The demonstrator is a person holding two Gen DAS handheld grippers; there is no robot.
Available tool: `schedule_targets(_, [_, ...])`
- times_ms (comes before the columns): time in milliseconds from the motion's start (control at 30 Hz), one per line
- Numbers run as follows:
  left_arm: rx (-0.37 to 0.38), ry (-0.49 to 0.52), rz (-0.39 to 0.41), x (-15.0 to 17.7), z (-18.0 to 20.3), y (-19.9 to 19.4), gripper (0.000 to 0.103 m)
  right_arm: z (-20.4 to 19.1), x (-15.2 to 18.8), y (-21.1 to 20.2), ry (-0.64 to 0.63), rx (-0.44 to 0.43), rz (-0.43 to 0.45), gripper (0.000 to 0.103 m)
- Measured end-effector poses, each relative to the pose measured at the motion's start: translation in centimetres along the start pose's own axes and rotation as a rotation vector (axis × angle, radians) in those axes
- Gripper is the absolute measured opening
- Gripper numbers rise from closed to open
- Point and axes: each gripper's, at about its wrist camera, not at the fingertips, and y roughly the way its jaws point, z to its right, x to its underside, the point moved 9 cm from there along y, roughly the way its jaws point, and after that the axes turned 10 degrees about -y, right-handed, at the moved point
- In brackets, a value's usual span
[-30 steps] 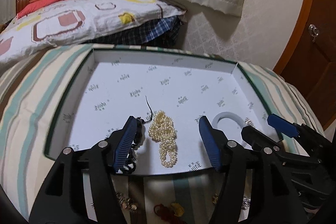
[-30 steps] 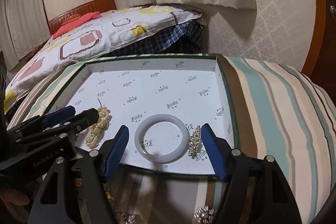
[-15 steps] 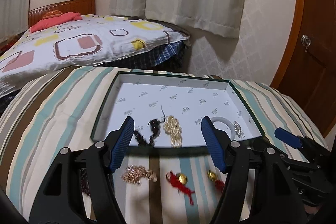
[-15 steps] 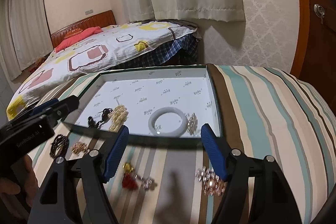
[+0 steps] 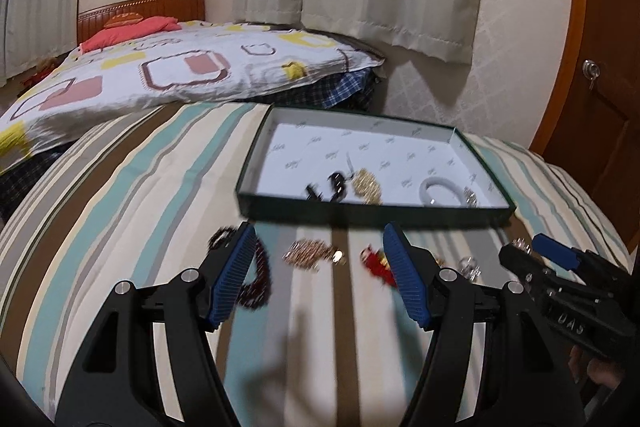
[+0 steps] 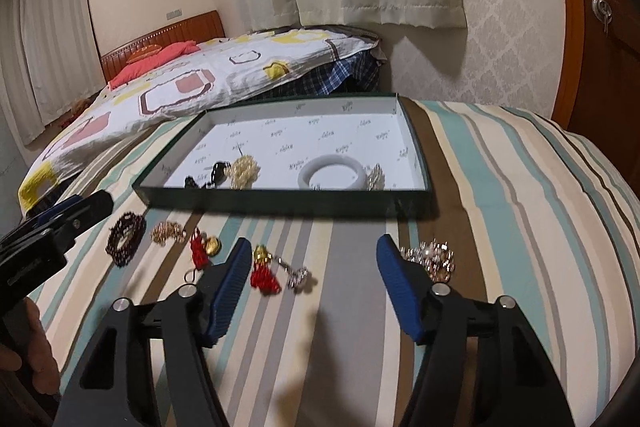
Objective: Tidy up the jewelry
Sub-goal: 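Withdraw both open tools from the box back over the table jewelry, then grasp the red tassel charm with the left tool while the right tool grasps the silver ring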
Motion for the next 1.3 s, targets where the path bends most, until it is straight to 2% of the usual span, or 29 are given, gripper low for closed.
schedule_targets(233, [-0.037,-0.021,-0.024,1.6,-2.2,-0.2,0.065,-0.4,1.3,0.9,-0.001,-0.010,-0.045,0.054])
schedule_targets(633, [-0.046,-0.031,-0.058,2.2,-2.8,1.1,0.065,-0.5,1.5,4.5,-0.019,-0.016,-0.158,0.042])
schedule_targets(700, [-0.041,-0.032,-0.067,2.3,-2.6,1.3,0.065,-0.5,1.7,4.9,-0.015,-0.026,-0.175,0.032])
schedule_targets(767, [-0.036,-0.027,-0.074,2.5,-2.2,1.5,0.065,-0.4,2.0,5.1,-0.002,-0.043,-0.192,0.027])
schedule_targets(833, [-0.030,-0.022,-0.080,2.7,-1.8,1.7,0.065,-0.4,2.1,5.0,0.003,-0.058,-0.190,0.018])
schedule_targets(867, [-0.025,-0.019,-0.085,2.7,-1.5,1.8,0.065,-0.4,2.1,4.9,0.003,-0.062,-0.188,0.017])
schedule_targets(1133, [0.037,-0.010,-0.129,3.4,1.9,3.0,0.065,0.4,1.7,3.5,0.007,-0.040,-0.139,0.017])
schedule_targets(1300, [0.036,-0.023,-0.166,3.9,3.4,4.5,0.063,1.7,1.6,2.4,0.019,-0.023,-0.109,0.017])
